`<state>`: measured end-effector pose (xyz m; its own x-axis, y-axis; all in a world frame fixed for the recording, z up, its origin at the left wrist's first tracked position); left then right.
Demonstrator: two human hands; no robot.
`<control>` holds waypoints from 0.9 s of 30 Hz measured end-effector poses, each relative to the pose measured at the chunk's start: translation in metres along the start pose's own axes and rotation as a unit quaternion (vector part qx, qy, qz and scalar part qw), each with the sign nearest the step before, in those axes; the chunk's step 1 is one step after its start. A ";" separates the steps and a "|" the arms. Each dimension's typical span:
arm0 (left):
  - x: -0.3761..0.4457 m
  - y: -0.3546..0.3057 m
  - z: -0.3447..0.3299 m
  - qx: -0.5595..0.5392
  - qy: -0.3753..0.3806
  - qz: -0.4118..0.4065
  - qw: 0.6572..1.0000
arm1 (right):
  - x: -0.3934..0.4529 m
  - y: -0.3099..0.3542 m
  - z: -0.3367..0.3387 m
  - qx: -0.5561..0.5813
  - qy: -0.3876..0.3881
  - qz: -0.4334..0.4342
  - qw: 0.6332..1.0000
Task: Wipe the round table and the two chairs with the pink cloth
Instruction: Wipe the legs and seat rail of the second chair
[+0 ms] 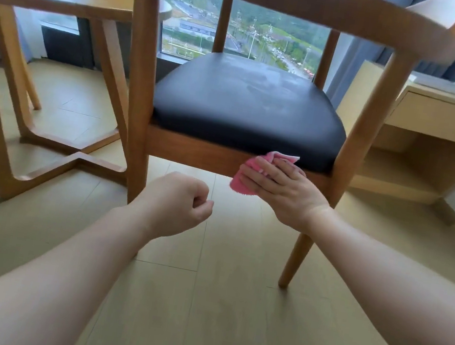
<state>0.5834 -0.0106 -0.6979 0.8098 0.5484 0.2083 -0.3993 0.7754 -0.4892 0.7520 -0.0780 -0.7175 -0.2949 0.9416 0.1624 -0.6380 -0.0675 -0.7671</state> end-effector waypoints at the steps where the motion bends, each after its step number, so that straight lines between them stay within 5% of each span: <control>1: 0.002 -0.006 -0.004 0.004 0.003 -0.005 1.000 | -0.009 -0.004 -0.004 -0.012 -0.002 0.000 1.000; 16: 0.016 -0.006 -0.033 0.005 0.035 -0.002 0.999 | -0.083 -0.033 -0.031 -0.002 0.000 -0.001 1.000; 27: -0.028 0.050 0.036 0.021 0.011 0.049 0.998 | 0.020 0.002 0.022 0.091 -0.075 -0.002 0.993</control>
<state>0.5253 0.0237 -0.6977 0.7742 0.6167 0.1427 -0.4953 0.7306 -0.4701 0.7289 -0.0670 -0.7020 -0.3865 0.8829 0.2667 -0.7531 -0.1352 -0.6439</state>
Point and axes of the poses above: each hand's wrist, its own x-axis towards the middle knuckle, its own z-axis out of the back of the hand, y = z × x, the point moved 8 cm from there along x, towards the middle knuckle, and after that the axes turned 5 degrees about y, right-handed, at the moved point
